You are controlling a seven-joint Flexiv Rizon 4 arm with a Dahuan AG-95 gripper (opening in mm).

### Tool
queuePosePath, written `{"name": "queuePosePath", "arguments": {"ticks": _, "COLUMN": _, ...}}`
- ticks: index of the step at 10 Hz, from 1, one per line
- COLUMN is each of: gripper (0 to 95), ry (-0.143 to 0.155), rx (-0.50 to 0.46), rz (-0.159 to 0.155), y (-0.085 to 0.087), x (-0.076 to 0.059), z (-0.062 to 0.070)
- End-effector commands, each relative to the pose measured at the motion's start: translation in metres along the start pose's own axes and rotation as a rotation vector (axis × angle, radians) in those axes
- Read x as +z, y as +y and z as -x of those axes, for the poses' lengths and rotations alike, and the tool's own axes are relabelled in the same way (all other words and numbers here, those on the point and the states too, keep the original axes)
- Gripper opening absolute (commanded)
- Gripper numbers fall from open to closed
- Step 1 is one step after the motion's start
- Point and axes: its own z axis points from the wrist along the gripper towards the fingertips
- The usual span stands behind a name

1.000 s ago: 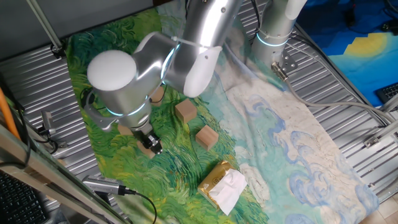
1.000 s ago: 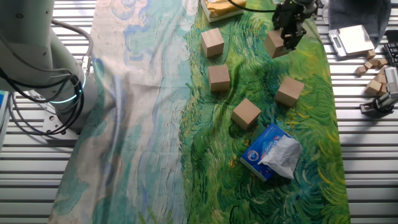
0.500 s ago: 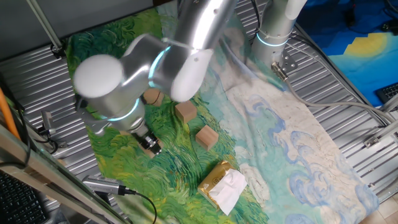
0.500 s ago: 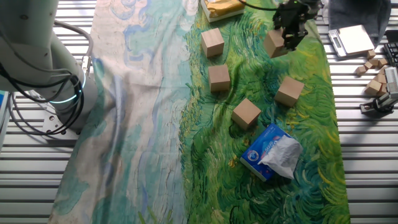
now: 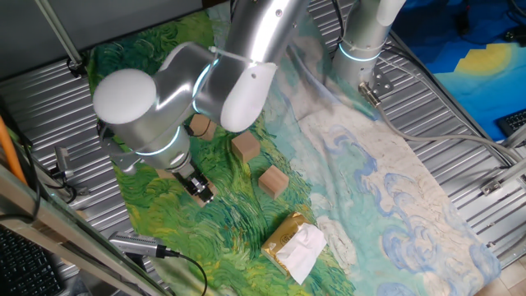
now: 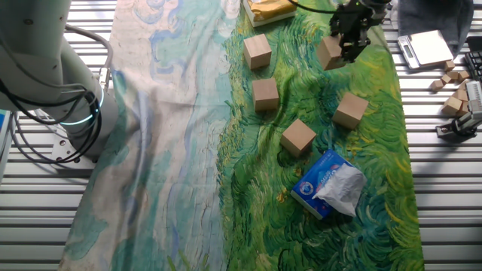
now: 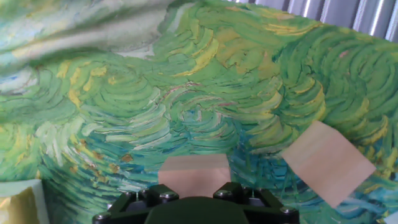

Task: Stack the blocks in a vertical line of five

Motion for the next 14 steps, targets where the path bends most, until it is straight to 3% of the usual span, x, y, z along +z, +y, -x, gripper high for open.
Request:
{"name": "queuePosePath", "arguments": {"ticks": 1, "gripper": 0.0, "ry": -0.013, "rx": -0.002, "rz": -0.004, "y": 0.001, "x": -0.001, "z": -0.007}}
{"name": "queuePosePath", "arguments": {"ticks": 6, "gripper": 0.0, "ry": -0.025, "rx": -0.011, "rz": -0.001, "y": 0.017, "x": -0.013, "z": -0.068}}
{"name": "queuePosePath", "arguments": {"ticks": 11, "gripper": 0.0, "ry": -0.038, "rx": 0.017, "rz": 0.01, "y": 0.048, "x": -0.004, "z": -0.115}}
{"name": "queuePosePath", "arguments": {"ticks": 14, "gripper": 0.0, "ry": -0.049, "rx": 0.039, "rz": 0.014, "y": 0.063, "x": 0.011, "z": -0.137}}
